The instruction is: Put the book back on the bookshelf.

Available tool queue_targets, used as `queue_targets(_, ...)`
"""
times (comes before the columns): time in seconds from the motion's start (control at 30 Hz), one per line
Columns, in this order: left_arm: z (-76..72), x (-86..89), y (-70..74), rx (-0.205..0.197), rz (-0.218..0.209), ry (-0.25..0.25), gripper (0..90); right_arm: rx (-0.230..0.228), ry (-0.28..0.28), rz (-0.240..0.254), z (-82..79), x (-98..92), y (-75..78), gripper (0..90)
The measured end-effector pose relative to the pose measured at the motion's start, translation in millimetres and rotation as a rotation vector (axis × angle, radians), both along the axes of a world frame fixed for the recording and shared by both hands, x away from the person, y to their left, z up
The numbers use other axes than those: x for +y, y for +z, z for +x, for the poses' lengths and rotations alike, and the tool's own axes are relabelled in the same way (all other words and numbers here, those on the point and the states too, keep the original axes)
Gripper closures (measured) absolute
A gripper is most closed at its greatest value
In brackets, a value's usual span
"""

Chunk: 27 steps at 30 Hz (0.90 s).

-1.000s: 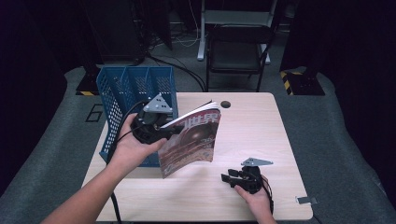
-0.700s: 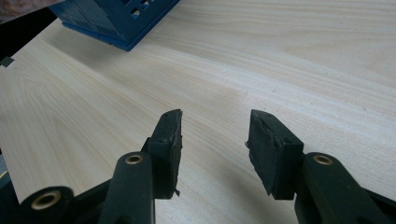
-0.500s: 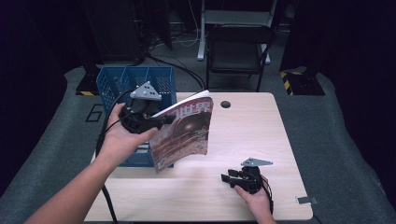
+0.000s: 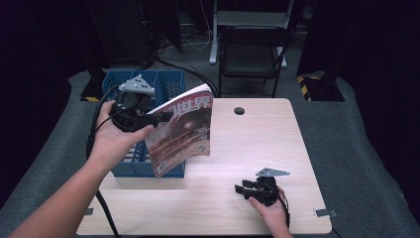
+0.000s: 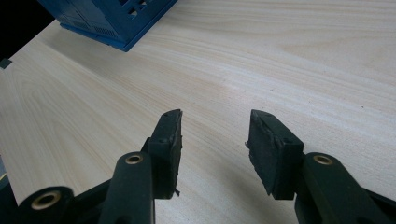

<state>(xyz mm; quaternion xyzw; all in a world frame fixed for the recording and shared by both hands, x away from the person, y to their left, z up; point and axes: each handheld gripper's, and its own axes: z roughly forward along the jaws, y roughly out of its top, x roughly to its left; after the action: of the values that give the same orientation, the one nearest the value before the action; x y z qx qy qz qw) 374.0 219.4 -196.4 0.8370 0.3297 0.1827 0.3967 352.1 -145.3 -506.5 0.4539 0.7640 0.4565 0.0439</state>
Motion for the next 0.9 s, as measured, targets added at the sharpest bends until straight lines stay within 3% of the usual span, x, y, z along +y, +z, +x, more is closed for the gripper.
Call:
queue_targets(0.53, 5.9, 32.8, 11.8, -0.014, -0.004, 0.114, 84.0, 0.007, -0.001, 0.002, -0.5, 1.7, 0.8, 54.4)
queue_targets(0.9, 11.6, 58.1, 17.7, -0.024, -0.029, 0.207, 84.0, -0.003, 0.007, -0.002, 1.5, 2.4, -0.1, 54.3)
